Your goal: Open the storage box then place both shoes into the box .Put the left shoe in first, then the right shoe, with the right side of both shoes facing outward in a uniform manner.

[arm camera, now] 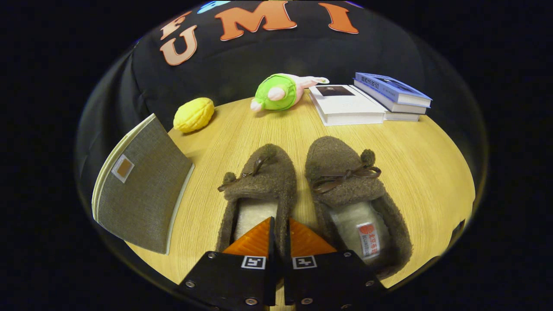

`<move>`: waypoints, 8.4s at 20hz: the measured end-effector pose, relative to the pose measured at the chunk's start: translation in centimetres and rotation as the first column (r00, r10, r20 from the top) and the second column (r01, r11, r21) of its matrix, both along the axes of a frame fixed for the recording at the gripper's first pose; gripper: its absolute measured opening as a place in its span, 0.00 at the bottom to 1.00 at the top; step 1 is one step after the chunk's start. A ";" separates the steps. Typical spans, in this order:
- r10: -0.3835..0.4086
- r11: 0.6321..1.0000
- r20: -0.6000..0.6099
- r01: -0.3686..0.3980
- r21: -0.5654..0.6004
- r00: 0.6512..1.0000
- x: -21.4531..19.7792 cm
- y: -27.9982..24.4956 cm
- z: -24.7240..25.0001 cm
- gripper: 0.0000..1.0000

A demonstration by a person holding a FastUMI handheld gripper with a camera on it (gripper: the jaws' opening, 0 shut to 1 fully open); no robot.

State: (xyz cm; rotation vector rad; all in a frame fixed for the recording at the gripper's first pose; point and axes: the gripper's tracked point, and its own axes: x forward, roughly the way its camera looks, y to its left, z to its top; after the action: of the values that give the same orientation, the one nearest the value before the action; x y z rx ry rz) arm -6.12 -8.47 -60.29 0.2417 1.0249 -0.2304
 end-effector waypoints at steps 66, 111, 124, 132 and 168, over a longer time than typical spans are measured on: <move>0.167 0.894 0.228 -0.244 0.375 0.959 8.9 25.8 16.7 0.70; 0.049 0.985 0.052 -0.040 -0.170 0.997 -1.3 -12.1 2.0 0.76; -0.138 0.988 0.035 0.140 -0.058 0.990 -0.2 -11.6 1.7 0.06; -0.125 0.992 0.183 0.122 0.025 0.975 3.2 -5.4 10.2 0.06; 0.164 0.968 0.136 -0.186 0.166 0.977 12.5 26.2 10.5 0.06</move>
State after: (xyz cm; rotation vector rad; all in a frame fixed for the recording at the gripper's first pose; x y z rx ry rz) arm 6.34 17.74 -49.80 0.3215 0.9410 0.0370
